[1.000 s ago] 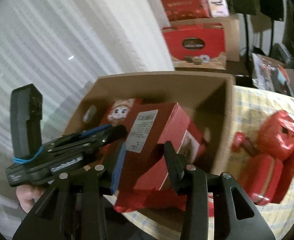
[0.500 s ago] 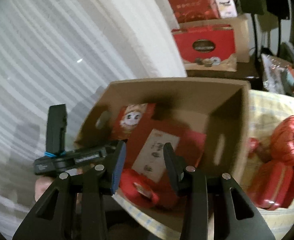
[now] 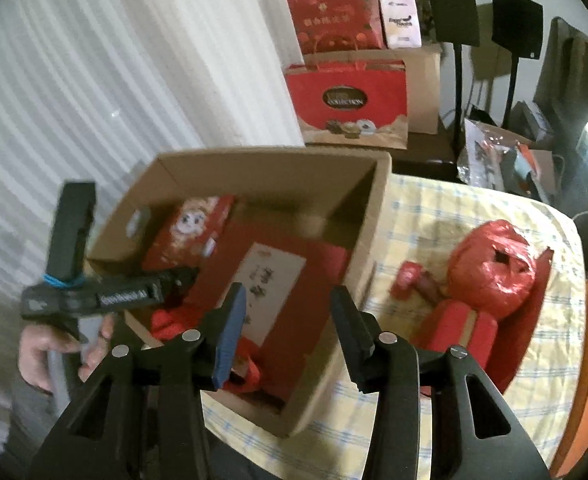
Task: Organize objects
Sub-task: 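Lower the red labelled box into the cardboard box beside the bag and release, then withdraw the right gripper from the cardboard box toward the red bundle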
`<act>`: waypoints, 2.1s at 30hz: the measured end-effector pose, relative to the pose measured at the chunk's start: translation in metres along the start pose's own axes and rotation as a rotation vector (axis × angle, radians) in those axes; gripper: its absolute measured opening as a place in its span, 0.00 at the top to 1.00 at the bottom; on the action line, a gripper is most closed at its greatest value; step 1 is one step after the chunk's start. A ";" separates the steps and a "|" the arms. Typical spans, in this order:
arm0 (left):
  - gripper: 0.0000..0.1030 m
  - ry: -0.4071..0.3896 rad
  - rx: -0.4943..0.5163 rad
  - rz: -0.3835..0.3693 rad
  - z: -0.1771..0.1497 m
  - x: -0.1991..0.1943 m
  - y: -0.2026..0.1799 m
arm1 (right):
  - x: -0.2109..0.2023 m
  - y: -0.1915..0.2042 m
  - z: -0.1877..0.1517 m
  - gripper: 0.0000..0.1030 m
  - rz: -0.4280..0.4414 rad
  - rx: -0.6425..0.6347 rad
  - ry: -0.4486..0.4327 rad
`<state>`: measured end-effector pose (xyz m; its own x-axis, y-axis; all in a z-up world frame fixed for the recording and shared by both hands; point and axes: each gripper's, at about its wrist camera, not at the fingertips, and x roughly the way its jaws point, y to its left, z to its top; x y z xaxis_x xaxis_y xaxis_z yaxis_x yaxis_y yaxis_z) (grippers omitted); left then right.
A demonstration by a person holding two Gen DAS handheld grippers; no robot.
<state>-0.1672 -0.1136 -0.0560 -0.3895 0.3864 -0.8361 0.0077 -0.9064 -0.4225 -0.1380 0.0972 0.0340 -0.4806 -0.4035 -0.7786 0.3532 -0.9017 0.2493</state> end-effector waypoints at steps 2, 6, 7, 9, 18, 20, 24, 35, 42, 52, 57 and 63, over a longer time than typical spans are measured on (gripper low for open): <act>0.63 -0.006 0.010 0.008 0.001 -0.004 -0.001 | 0.001 -0.003 -0.006 0.55 0.001 -0.008 0.013; 0.62 -0.025 0.055 0.020 -0.005 -0.017 -0.007 | 0.004 -0.008 -0.016 0.55 -0.005 -0.011 0.032; 0.62 -0.031 0.068 0.029 -0.006 -0.020 -0.009 | 0.005 -0.011 -0.020 0.55 -0.013 -0.007 0.040; 0.59 -0.044 0.099 0.056 -0.009 -0.026 -0.015 | 0.005 -0.013 -0.022 0.55 -0.016 -0.005 0.043; 0.44 -0.064 0.128 0.005 -0.013 -0.033 -0.038 | -0.006 -0.019 -0.029 0.54 -0.023 0.010 0.025; 0.44 -0.060 0.135 -0.003 -0.015 -0.035 -0.044 | -0.015 -0.024 -0.029 0.53 -0.024 0.023 0.006; 0.23 -0.083 0.136 -0.032 -0.016 -0.039 -0.058 | -0.029 -0.036 -0.028 0.35 -0.057 0.046 -0.025; 0.12 -0.080 0.183 -0.118 -0.013 -0.037 -0.113 | -0.082 -0.104 -0.030 0.23 -0.174 0.161 -0.102; 0.12 -0.050 0.249 -0.133 -0.016 -0.020 -0.161 | -0.090 -0.137 -0.039 0.23 -0.227 0.215 -0.098; 0.12 0.002 0.351 -0.111 -0.030 0.015 -0.221 | -0.087 -0.168 -0.051 0.23 -0.250 0.269 -0.078; 0.12 0.022 0.378 -0.087 -0.033 0.033 -0.238 | -0.084 -0.179 -0.052 0.23 -0.250 0.281 -0.067; 0.12 0.040 0.408 -0.051 -0.037 0.053 -0.253 | -0.082 -0.190 -0.055 0.24 -0.243 0.299 -0.062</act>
<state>-0.1559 0.1421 -0.0059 -0.3441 0.4318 -0.8338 -0.3799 -0.8761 -0.2969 -0.1211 0.3102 0.0189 -0.5723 -0.1725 -0.8017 -0.0227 -0.9739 0.2258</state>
